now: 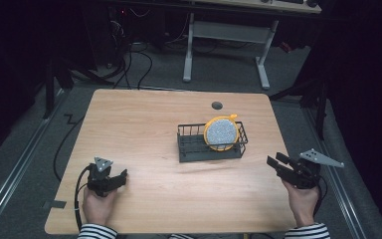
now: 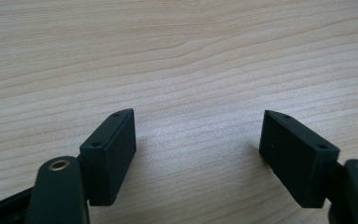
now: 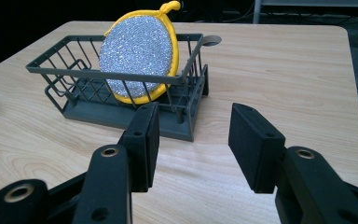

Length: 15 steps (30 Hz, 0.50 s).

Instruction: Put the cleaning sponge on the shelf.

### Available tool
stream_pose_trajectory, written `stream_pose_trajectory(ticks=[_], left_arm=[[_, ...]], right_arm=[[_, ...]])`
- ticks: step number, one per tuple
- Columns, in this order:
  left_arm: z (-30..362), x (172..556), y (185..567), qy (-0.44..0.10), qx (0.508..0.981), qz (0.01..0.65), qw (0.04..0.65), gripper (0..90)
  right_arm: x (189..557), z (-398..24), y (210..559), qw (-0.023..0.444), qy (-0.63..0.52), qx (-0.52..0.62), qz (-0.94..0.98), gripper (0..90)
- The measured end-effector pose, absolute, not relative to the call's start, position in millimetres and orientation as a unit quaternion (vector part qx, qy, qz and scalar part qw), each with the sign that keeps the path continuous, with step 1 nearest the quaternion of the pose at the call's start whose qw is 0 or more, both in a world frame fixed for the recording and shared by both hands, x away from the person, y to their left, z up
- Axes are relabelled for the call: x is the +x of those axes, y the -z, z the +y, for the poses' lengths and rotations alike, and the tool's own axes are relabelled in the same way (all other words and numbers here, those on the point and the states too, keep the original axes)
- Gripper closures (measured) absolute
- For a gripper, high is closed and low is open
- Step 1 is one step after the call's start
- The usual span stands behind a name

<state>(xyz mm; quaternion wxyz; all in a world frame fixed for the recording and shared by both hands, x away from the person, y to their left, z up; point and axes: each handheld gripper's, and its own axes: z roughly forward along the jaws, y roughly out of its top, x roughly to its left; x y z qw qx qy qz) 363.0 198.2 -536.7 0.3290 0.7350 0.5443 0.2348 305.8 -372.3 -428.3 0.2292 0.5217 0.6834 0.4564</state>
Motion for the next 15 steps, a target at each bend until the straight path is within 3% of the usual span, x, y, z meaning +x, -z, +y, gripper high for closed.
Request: stream_pose_trajectory(ticks=[15], left_arm=[[198, 363, 537, -0.235, 0.735, 0.544, 0.329, 27.6]], right_arm=[[300, -376, 447, 0.222, -0.460, 0.531, 0.676, 53.3]])
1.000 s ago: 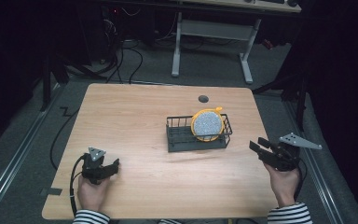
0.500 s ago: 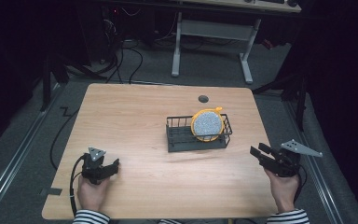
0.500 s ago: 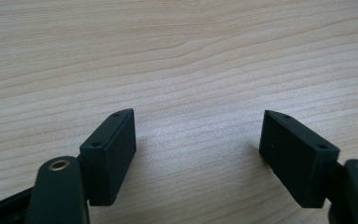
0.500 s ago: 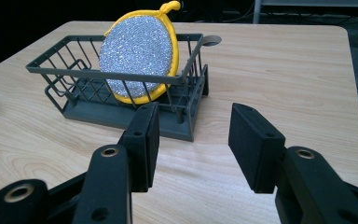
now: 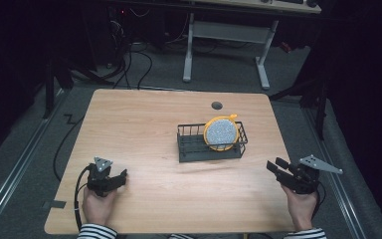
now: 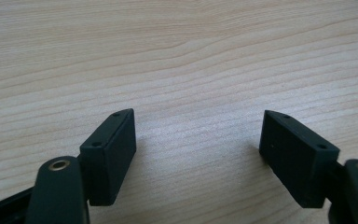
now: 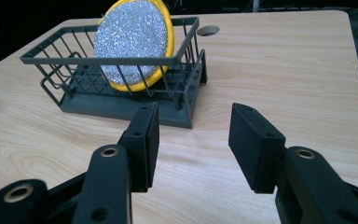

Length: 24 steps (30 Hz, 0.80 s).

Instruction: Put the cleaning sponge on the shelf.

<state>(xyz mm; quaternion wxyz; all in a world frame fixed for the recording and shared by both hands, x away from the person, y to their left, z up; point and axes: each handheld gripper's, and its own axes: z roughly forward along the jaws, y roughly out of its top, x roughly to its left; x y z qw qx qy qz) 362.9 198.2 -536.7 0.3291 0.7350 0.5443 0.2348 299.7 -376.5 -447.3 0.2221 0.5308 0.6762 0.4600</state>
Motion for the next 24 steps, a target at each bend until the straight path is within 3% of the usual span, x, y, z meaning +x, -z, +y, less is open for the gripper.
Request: stream_pose_trajectory(ticks=[24], left_arm=[[198, 363, 537, -0.235, 0.735, 0.544, 0.329, 27.6]], right_arm=[[305, -372, 474, 0.213, -0.449, 0.546, 0.674, 53.2]])
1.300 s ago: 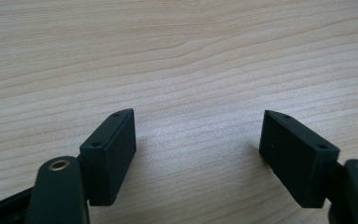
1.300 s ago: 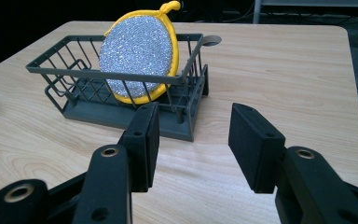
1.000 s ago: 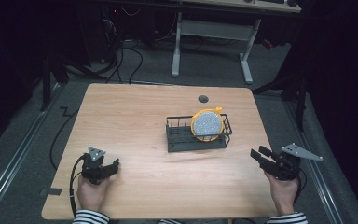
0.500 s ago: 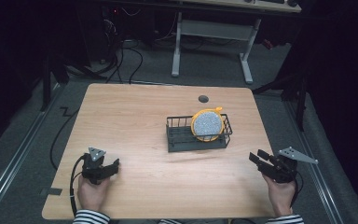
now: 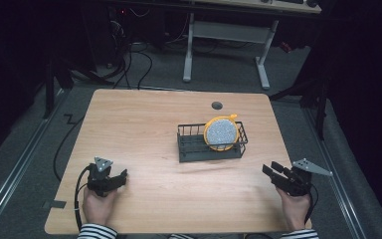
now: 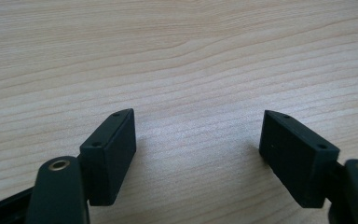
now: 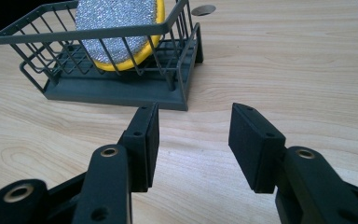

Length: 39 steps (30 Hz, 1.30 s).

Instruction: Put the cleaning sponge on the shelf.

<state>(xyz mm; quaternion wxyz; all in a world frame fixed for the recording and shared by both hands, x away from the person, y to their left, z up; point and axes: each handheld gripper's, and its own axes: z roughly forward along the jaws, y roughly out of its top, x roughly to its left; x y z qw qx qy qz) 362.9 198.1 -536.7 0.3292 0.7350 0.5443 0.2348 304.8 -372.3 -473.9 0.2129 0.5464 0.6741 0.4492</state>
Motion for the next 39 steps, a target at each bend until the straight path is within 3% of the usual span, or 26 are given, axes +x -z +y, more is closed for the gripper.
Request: stream_pose_trajectory(ticks=[39], left_arm=[[198, 363, 537, -0.235, 0.735, 0.544, 0.329, 27.6]], right_arm=[[322, -350, 513, 0.211, -0.386, 0.548, 0.711, 50.2]])
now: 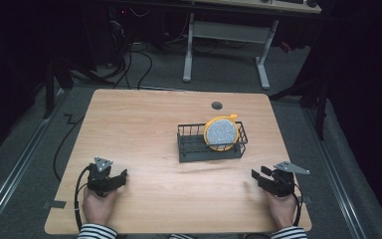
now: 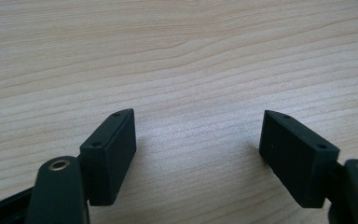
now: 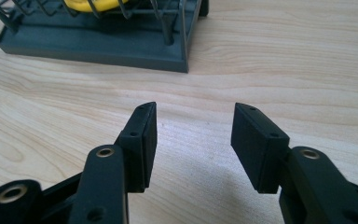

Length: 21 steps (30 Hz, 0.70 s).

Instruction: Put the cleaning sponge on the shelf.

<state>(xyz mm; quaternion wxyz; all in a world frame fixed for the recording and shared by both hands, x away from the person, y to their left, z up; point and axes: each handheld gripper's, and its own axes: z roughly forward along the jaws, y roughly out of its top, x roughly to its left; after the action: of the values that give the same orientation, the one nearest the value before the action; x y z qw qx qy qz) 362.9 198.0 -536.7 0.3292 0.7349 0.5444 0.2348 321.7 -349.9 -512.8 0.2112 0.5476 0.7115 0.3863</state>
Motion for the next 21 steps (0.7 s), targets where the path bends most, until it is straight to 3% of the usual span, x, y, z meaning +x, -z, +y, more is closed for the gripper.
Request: stream_pose_trajectory(ticks=[21], left_arm=[[198, 363, 537, -0.234, 0.735, 0.544, 0.329, 27.7]], right_arm=[[328, -341, 528, 0.222, -0.342, 0.544, 0.733, 44.6]])
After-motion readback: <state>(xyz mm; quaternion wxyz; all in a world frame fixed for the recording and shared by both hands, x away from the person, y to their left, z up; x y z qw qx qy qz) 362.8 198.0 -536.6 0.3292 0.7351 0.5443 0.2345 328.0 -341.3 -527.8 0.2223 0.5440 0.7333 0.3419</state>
